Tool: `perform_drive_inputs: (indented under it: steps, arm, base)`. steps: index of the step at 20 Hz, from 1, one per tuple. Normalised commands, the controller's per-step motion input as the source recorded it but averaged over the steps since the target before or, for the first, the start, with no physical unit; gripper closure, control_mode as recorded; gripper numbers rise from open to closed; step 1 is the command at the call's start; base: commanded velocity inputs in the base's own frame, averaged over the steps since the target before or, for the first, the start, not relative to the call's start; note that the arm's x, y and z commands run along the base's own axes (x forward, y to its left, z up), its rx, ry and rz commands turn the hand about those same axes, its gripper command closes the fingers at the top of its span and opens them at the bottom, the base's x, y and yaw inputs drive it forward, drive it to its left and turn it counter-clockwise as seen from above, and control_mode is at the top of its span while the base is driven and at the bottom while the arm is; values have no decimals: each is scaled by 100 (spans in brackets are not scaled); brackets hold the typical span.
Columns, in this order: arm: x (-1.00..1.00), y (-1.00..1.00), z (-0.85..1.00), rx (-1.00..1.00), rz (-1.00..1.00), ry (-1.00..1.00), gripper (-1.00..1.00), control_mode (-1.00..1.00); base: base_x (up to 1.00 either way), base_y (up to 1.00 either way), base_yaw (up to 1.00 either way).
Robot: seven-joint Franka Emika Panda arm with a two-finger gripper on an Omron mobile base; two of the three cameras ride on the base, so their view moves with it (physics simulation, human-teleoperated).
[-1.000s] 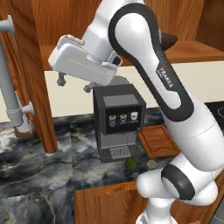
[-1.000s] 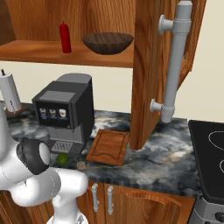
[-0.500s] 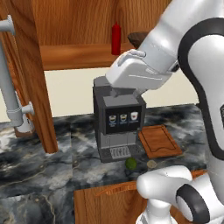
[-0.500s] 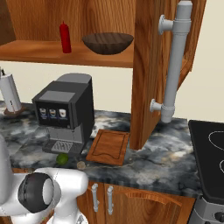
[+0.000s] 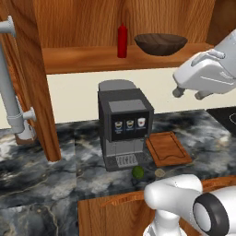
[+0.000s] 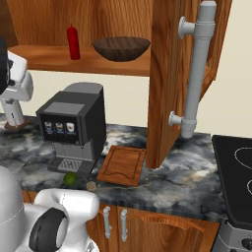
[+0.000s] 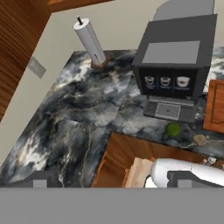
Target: Open the cabinet. Place the bowl and condiment on the counter. Then place the lime and garlic on the cutting board.
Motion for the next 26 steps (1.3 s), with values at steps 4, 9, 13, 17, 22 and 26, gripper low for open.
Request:
perform_drive_inputs:
  steps: [4,9,13,17,22,26]
  arm:
    - [0,-96,0,0,-7,0,-100,-100]
    - [-2,-52,11,-4,-2,0,-100,-100]
    - [-2,-42,31,-5,-7,0,-100,-100]
    - [40,-60,3,-14,-8,-3,-100,-100]
    - [79,-43,6,-28,-19,-10,-100,-100]
    - [88,-29,37,-14,-28,-1,-100,-100]
  base:
    - [0,0,0]
    - [0,0,0]
    - [0,0,0]
    - [0,0,0]
    - [0,0,0]
    - [0,0,0]
